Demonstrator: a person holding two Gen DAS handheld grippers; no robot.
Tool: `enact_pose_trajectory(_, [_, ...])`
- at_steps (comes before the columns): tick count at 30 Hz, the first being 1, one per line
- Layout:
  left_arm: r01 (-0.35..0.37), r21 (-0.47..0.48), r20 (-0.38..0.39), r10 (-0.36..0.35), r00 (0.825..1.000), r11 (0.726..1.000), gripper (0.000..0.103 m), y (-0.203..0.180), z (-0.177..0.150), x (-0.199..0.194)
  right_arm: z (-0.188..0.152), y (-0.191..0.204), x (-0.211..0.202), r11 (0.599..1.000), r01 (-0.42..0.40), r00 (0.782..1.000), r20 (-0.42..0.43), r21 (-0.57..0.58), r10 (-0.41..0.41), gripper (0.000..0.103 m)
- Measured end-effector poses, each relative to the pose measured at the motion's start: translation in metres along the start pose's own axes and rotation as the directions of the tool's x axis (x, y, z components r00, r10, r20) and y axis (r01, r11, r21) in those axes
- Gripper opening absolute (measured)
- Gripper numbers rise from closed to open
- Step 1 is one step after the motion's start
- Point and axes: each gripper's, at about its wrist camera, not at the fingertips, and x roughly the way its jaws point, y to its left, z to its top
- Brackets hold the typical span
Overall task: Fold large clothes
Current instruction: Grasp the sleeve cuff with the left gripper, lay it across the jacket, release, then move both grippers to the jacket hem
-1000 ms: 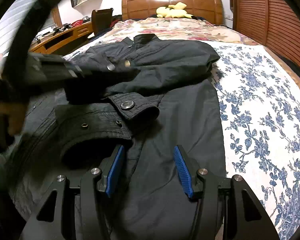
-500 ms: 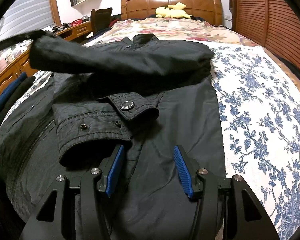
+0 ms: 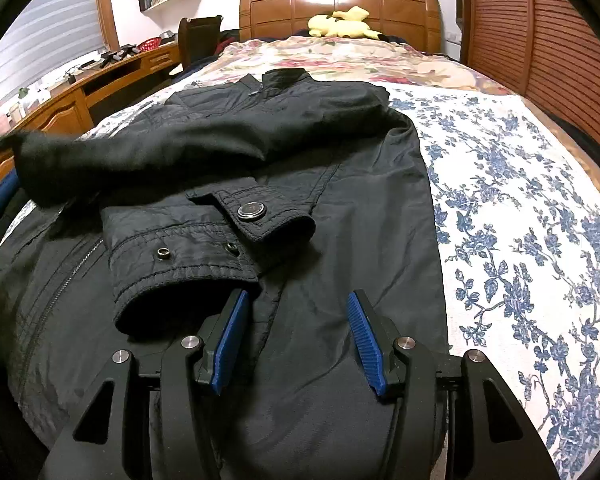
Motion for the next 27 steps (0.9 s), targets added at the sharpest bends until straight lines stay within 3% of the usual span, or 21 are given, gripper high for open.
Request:
enact_pose_trajectory(8, [0.003,-0.036,0.014,-0.002,1.000,0.999,0.005,0.007,-0.021,-0.015,0.000,0.003,-0.002,1.000,0.016,1.000,0.005,-0.013,-0.016,0.053])
enact_pose_trajectory(9, [0.008,-0.039,0.013,-0.007,1.000,0.999,0.018,0.009,-0.024,-0.016,0.000,0.003,-0.002,1.000,0.018,1.000,0.005,-0.015,-0.018,0.053])
enact_pose_trajectory(10, [0.012,-0.045,0.017,-0.011,1.000,0.999,0.037,0.011,-0.026,-0.018,0.000,0.003,-0.002,1.000,0.020,1.000,0.005,-0.016,-0.020,0.053])
enact_pose_trajectory(11, [0.012,-0.057,0.025,-0.011,1.000,0.998,0.045,0.015,-0.029,-0.020,0.000,0.004,-0.002,1.000,0.022,1.000,0.005,-0.017,-0.022,0.053])
enact_pose_trajectory(13, [0.025,-0.078,0.027,-0.023,0.999,0.997,0.072,0.023,-0.035,-0.023,0.000,0.003,-0.002,1.000,0.024,1.000,0.006,-0.019,-0.024,0.053])
enact_pose_trajectory(14, [0.031,-0.086,0.025,-0.029,0.999,0.996,0.078,0.026,-0.038,-0.024,0.000,0.004,-0.002,0.999,0.025,1.000,0.005,-0.020,-0.025,0.053])
enact_pose_trajectory(27, [-0.007,-0.151,-0.073,-0.004,0.997,0.989,0.080,0.065,-0.104,-0.018,0.001,0.003,0.002,0.999,0.024,1.000,-0.004,-0.024,-0.024,0.054])
